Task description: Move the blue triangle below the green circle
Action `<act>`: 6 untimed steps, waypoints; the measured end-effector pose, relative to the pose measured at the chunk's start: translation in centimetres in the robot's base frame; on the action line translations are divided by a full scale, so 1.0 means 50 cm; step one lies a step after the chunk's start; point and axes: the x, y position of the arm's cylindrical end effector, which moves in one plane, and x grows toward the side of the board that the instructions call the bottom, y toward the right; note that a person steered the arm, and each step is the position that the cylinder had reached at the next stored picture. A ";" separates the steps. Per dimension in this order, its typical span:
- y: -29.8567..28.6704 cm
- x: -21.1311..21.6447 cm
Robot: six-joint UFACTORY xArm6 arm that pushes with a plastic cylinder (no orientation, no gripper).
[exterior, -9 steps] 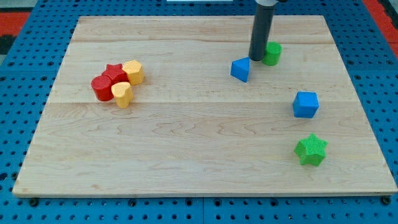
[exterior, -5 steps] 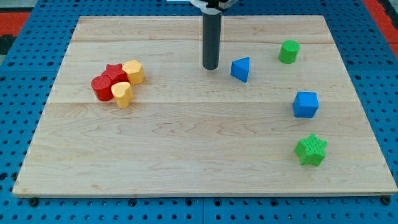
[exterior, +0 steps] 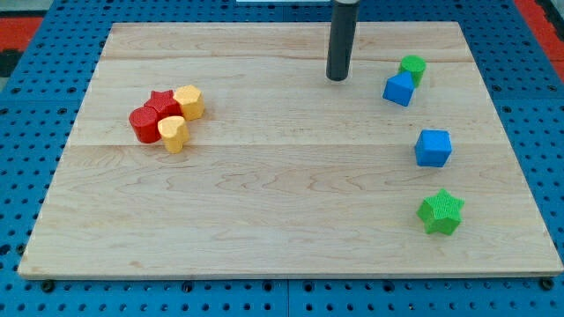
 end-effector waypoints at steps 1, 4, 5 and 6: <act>0.100 0.009; 0.145 0.120; 0.145 0.121; 0.145 0.132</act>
